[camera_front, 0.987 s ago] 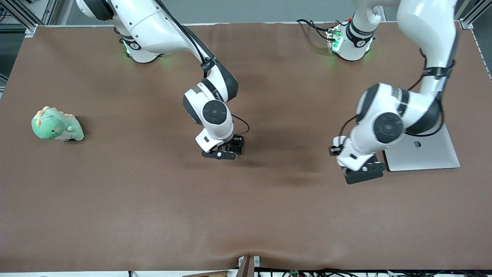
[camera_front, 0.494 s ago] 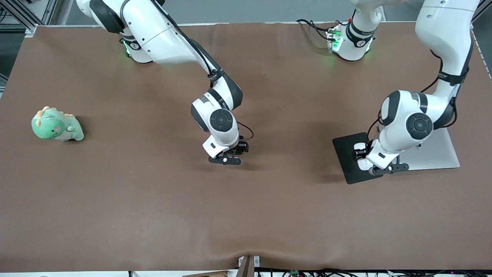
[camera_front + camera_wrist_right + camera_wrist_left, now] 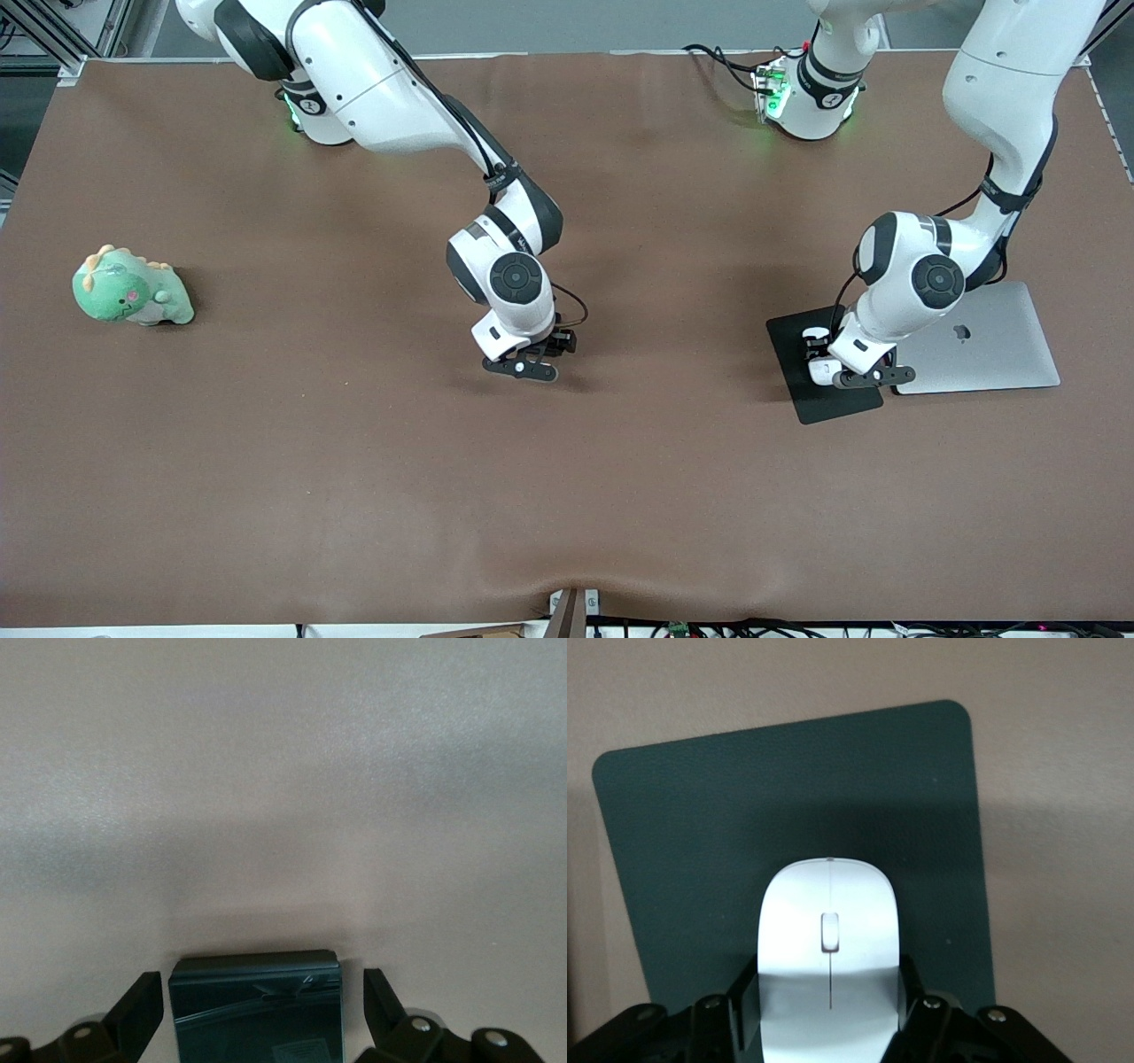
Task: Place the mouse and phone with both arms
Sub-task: 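Lower the mouse onto the mouse pad and open the left gripper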
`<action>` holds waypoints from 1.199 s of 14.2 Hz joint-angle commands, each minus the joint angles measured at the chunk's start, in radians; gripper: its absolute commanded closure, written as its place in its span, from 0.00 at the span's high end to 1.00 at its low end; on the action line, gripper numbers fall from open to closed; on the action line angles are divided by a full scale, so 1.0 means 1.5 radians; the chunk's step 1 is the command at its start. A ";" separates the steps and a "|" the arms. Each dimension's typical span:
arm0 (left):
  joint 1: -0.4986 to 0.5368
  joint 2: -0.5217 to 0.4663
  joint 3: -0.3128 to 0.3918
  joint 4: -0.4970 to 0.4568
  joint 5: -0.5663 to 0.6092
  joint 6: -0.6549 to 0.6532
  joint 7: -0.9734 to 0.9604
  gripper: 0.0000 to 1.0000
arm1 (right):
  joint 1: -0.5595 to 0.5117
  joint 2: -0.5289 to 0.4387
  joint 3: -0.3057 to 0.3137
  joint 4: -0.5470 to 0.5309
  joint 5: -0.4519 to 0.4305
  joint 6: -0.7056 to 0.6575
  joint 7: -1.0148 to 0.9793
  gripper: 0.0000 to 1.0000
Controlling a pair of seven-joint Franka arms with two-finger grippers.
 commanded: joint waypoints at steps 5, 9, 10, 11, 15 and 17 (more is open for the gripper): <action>0.024 0.018 -0.006 0.015 0.017 0.021 0.033 1.00 | 0.010 0.013 -0.004 0.013 -0.006 0.012 0.025 0.30; 0.017 -0.040 -0.010 0.016 0.018 -0.015 0.030 1.00 | -0.008 -0.017 -0.004 0.008 -0.005 0.004 0.014 0.00; 0.017 -0.066 -0.020 0.026 0.017 -0.053 0.029 1.00 | -0.019 -0.049 -0.004 0.001 -0.005 -0.032 0.016 0.00; 0.018 -0.095 -0.025 0.051 0.017 -0.113 0.030 1.00 | -0.028 -0.090 -0.006 -0.001 -0.005 -0.066 0.016 0.00; 0.018 -0.144 -0.048 0.246 0.008 -0.418 0.021 1.00 | -0.120 -0.224 -0.002 -0.016 0.000 -0.206 -0.101 0.00; 0.017 -0.150 -0.058 0.351 0.012 -0.523 0.021 1.00 | -0.170 -0.287 -0.003 -0.084 0.000 -0.213 -0.161 0.00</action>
